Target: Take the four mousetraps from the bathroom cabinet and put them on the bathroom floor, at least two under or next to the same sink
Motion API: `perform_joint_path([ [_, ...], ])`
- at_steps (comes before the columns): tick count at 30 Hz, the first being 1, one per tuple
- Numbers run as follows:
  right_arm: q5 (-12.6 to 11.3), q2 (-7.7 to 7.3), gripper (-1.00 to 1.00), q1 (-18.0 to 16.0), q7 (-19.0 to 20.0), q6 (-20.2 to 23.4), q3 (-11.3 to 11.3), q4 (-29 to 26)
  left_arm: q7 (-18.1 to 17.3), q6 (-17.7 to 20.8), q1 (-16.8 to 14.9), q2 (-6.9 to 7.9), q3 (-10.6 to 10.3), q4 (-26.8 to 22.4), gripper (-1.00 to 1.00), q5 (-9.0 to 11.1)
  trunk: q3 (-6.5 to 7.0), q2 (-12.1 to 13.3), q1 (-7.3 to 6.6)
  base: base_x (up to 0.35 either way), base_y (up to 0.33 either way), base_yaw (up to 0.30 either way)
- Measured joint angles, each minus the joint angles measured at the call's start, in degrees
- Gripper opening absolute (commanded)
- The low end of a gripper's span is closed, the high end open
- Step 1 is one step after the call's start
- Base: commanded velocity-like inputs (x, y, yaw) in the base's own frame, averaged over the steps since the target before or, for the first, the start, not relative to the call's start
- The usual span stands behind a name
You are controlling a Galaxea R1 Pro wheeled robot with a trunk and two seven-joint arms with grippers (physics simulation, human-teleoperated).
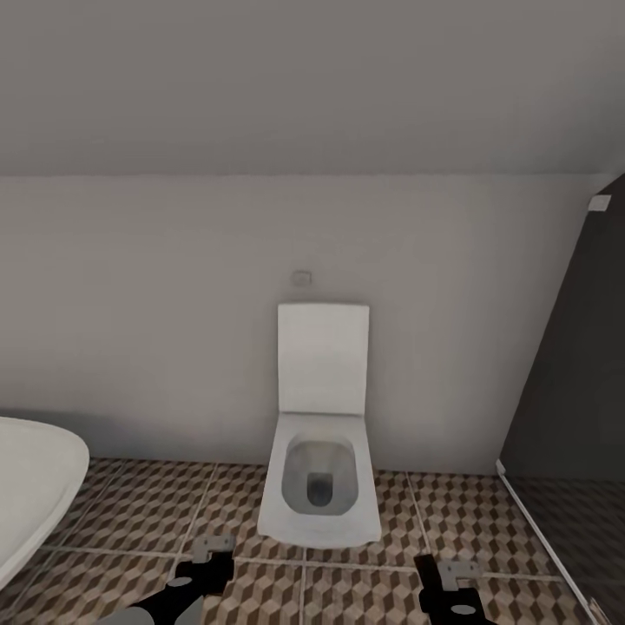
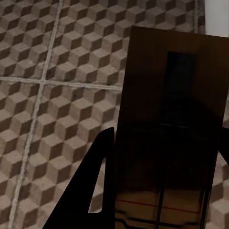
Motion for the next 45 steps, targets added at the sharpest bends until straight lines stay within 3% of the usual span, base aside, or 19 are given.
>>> perform_joint_path([
  [45,0.1,0.09,-1.00,0.0,0.0,-0.1,0.0,0.0,-0.5,-0.1,0.1,0.01,0.0,0.0,-1.00,0.0,-8.08,-18.1,9.89,0.000,0.000,0.000],
])
